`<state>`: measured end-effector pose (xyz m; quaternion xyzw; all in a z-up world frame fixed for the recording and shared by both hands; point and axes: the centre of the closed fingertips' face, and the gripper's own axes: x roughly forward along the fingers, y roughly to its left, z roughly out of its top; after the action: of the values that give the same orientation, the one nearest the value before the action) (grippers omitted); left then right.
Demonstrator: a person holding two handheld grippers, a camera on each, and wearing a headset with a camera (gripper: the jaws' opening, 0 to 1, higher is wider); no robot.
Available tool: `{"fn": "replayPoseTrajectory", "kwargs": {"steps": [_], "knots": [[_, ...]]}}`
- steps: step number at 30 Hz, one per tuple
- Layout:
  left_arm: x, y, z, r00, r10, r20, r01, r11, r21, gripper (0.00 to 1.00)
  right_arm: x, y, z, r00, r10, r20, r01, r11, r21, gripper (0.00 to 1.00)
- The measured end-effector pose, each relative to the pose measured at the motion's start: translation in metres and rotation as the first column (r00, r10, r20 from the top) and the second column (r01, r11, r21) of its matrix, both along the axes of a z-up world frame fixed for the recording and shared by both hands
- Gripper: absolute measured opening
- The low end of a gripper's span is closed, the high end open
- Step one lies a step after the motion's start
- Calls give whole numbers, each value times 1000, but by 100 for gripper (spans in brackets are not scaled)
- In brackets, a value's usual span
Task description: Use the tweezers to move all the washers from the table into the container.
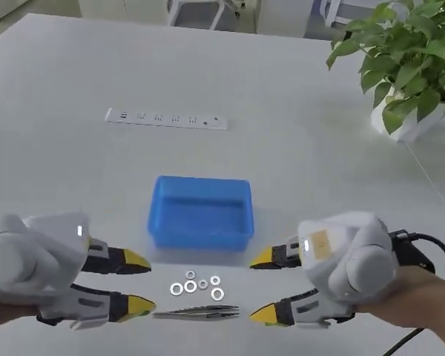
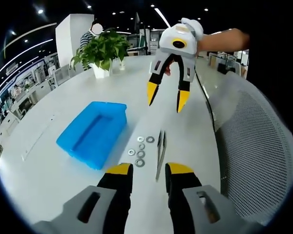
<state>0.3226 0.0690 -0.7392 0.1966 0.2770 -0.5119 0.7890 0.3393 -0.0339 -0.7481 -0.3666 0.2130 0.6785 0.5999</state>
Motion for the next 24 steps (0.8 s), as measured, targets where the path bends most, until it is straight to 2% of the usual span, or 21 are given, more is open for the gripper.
{"fn": "replayPoseTrajectory", "kwargs": {"steps": [8, 10, 14, 24], "knots": [[-4, -1, -17, 998, -45, -39, 47, 998, 46, 27, -6, 7, -13, 999, 48, -16, -48, 998, -32, 32], [-4, 0, -22, 998, -57, -35, 59, 996, 63, 24, -8, 9, -16, 998, 59, -23, -59, 998, -37, 30], [-4, -1, -32, 996, -68, -49, 71, 995, 68, 20, -10, 11, -25, 997, 73, -23, -74, 996, -55, 27], [-7, -2, -52, 992, -107, -67, 114, 986, 122, 16, -10, 15, -42, 996, 80, -45, -84, 994, -75, 21]]}}
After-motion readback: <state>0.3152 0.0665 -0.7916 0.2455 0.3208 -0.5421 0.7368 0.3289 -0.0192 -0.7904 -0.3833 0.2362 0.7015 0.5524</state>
